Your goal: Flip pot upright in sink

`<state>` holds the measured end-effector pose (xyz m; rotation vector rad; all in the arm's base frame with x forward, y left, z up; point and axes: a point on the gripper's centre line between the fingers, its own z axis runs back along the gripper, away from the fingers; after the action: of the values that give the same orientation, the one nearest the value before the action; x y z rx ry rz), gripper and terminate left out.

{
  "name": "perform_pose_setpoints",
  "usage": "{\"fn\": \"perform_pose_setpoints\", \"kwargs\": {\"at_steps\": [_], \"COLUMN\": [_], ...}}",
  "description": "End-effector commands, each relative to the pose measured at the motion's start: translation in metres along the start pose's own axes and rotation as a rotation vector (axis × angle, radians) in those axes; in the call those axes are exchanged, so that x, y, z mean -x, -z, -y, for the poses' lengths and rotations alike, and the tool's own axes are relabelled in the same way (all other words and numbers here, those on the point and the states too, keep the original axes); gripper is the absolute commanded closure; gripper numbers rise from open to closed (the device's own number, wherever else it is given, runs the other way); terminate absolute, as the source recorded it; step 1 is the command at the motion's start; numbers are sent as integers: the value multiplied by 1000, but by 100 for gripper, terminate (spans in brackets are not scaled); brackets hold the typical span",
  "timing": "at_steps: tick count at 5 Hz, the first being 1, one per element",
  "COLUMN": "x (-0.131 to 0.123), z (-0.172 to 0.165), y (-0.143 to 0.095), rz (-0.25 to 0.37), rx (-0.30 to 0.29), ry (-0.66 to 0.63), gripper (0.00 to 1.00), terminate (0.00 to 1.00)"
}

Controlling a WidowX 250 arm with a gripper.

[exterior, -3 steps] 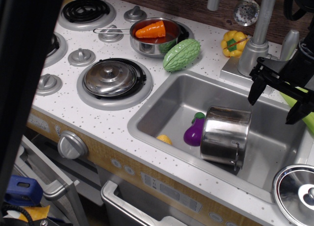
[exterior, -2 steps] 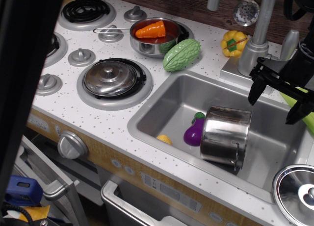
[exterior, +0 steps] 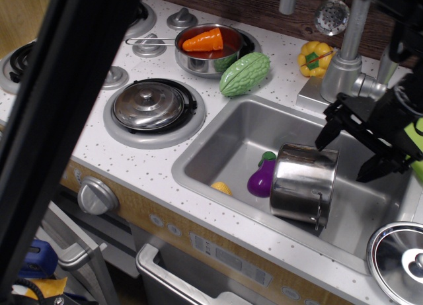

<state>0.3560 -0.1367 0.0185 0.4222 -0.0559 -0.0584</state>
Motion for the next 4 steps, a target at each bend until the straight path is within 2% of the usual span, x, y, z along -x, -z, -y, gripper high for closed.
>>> {"fn": "perform_pose_setpoints", "kwargs": {"at_steps": [1, 2, 4], "x": [-10, -6, 2], "z": [-6, -6, -19], "y": [-10, 2, 15], "rz": [54, 60, 38], "rx": [-71, -132, -182], "ry": [-13, 9, 22], "gripper": [0, 0, 0], "terminate": [0, 0, 0]}}
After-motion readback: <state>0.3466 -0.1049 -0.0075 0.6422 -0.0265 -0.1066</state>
